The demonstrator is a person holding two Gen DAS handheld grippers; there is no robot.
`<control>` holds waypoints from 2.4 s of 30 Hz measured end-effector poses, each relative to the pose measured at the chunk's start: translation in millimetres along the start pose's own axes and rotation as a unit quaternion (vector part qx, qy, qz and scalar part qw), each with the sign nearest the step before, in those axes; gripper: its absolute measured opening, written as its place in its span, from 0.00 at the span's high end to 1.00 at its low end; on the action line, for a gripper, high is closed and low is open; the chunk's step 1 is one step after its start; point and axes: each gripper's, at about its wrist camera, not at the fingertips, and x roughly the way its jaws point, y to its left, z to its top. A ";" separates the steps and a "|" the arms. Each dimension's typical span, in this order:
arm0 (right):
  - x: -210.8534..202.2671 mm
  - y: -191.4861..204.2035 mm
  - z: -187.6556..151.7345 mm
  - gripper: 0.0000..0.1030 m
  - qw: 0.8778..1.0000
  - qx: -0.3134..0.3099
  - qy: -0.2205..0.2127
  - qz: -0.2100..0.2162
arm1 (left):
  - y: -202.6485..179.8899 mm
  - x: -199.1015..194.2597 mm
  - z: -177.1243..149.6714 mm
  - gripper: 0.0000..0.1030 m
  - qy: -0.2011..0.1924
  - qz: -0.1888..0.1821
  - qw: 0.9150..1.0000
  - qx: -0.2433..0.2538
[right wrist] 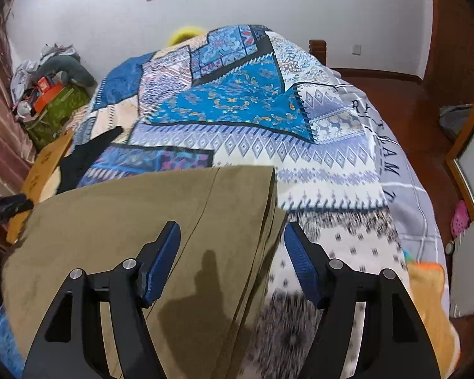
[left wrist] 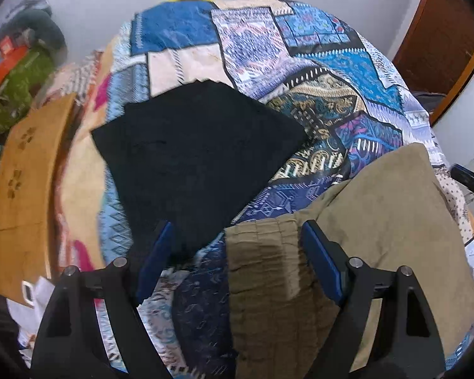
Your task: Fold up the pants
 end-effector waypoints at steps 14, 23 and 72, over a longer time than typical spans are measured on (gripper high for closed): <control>71.0 -18.6 30.2 0.42 0.999 0.006 0.045 0.008 | 4.0 11.9 -2.0 0.18 -0.004 -0.034 0.999 -0.011; 81.0 -6.4 31.3 0.73 0.999 -0.025 0.045 -0.001 | 0.9 15.8 -6.5 0.19 -0.032 0.018 0.999 -0.002; 17.2 140.0 -37.1 0.20 0.978 -0.127 0.133 0.100 | -38.3 -17.8 -44.8 0.10 -0.005 0.030 0.996 0.079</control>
